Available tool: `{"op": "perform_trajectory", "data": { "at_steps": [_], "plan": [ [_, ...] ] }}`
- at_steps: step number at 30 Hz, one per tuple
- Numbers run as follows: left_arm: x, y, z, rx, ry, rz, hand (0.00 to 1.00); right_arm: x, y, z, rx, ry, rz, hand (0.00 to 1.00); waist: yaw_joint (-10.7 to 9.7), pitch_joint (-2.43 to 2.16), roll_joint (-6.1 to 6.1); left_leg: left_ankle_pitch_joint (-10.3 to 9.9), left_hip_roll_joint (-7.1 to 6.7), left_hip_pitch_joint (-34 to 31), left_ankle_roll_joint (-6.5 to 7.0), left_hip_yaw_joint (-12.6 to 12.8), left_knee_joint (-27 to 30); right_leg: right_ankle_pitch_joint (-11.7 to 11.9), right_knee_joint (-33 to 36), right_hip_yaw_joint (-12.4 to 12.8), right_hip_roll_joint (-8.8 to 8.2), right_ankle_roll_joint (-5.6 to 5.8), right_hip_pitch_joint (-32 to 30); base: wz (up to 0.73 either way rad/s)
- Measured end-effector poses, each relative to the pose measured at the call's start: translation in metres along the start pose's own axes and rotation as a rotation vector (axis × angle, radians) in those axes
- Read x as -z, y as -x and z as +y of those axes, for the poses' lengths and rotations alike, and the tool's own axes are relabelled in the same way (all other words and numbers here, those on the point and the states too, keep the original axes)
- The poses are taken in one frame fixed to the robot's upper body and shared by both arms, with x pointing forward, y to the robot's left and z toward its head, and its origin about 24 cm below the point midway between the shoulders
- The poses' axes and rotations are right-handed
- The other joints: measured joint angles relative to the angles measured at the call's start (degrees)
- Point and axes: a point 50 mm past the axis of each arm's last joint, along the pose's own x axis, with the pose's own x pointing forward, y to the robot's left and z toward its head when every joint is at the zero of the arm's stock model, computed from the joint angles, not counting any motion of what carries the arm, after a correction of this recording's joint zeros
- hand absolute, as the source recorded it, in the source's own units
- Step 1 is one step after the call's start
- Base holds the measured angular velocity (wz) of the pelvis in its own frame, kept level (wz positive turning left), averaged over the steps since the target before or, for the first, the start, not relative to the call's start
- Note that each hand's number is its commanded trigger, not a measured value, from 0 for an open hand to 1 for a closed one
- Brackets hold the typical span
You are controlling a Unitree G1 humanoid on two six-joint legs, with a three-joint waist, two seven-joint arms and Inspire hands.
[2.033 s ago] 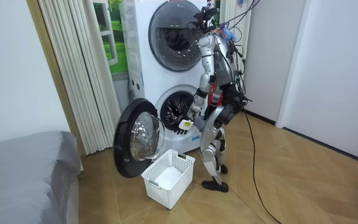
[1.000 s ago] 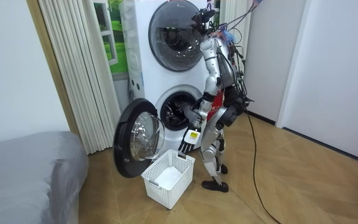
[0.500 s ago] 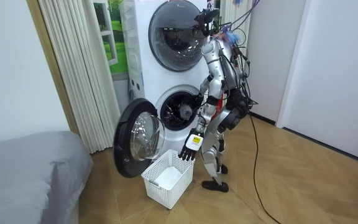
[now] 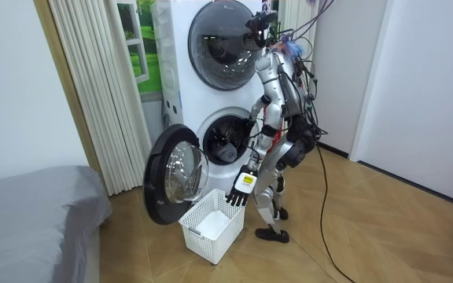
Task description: Put towel into washing machine
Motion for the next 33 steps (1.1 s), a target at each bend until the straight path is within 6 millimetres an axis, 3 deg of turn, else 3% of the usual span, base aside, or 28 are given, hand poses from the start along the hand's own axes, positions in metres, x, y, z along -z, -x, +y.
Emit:
{"op": "perform_trajectory", "data": {
  "at_steps": [9, 13, 15, 17, 21, 23, 24, 27, 29, 33],
  "plan": [
    [0.006, 0.000, -0.011, 0.038, -0.007, 0.041, 0.00, -0.006, -0.002, -0.010, -0.003, -0.048, -0.046, 0.00, 2.14, -0.32, 1.03, 0.00, -0.06, 0.37, -0.01, 0.28, 0.62, -0.26, 0.93, -0.16, -0.69, -0.38, 0.01, 0.00],
    [0.016, 0.000, -0.014, 0.057, -0.007, 0.092, 0.00, -0.010, -0.005, -0.031, 0.000, -0.071, -0.096, 0.00, 4.09, -0.56, 2.73, 0.05, -0.05, 2.96, -0.09, 0.23, -0.48, -0.41, -0.34, -0.19, -0.32, -0.14, 2.78, -0.01],
    [0.021, 0.001, -0.010, 0.052, -0.013, 0.115, 0.00, -0.011, -0.005, -0.046, -0.003, -0.082, -0.131, 0.00, 5.31, -0.96, 3.75, 0.11, 0.06, 4.55, -0.18, 0.19, -1.69, -0.33, -1.80, -0.49, 0.02, -0.11, 4.45, -0.05],
    [0.030, 0.003, 0.004, 0.011, -0.022, 0.155, 0.00, -0.009, -0.004, -0.076, 0.002, -0.073, -0.148, 0.00, 6.45, -1.03, 4.16, 0.41, -0.08, 7.98, -0.44, 0.12, -4.31, -0.11, -4.11, -0.41, 0.70, 0.08, 7.77, -0.05],
    [0.043, 0.009, 0.029, -0.051, -0.038, 0.206, 0.00, 0.002, -0.001, -0.120, 0.035, -0.023, -0.136, 0.00, 6.70, -1.28, 4.51, 0.88, -0.06, 12.44, -1.15, -1.28, -8.18, 0.47, -8.55, -1.36, 2.17, 0.56, 13.07, 0.06],
    [0.053, 0.012, 0.042, -0.076, -0.103, 0.254, 0.00, 0.009, 0.005, -0.157, 0.124, 0.109, -0.138, 0.00, 6.27, -1.51, 4.66, 1.13, 0.02, 15.03, -1.58, -2.76, -10.51, 0.58, -11.55, -1.29, 3.51, 0.74, 16.57, 0.27],
    [0.055, 0.014, 0.045, -0.080, -0.111, 0.264, 0.00, 0.010, 0.007, -0.165, 0.147, 0.148, -0.140, 0.00, 6.28, -1.68, 4.59, 1.20, 0.02, 15.58, -1.68, -2.82, -11.12, 0.62, -12.13, -1.22, 3.69, 0.80, 17.10, 0.09],
    [0.071, 0.024, 0.059, -0.111, -0.145, 0.324, 0.00, 0.018, 0.022, -0.213, 0.298, 0.380, -0.139, 0.00, 6.08, -1.99, 4.53, 1.42, 0.26, 19.39, -2.11, -2.88, -14.33, 0.92, -15.10, -1.62, 4.60, 0.94, 20.93, -0.06],
    [0.081, 0.032, 0.075, -0.151, -0.176, 0.369, 0.00, 0.029, 0.038, -0.251, 0.417, 0.576, -0.072, 0.00, 6.08, -2.64, 4.44, 1.19, 1.09, 22.50, -2.94, -3.16, -16.85, 1.75, -18.83, -2.09, 6.31, 0.61, 24.64, -0.11],
    [0.089, 0.042, 0.090, -0.173, -0.267, 0.405, 0.00, 0.050, 0.062, -0.294, 0.549, 0.802, 0.065, 0.00, 5.96, -2.99, 3.71, 1.61, 1.59, 26.53, -3.97, -2.70, -20.72, 2.02, -22.23, -1.98, 7.52, 0.44, 28.13, -0.14]
  ]
}}
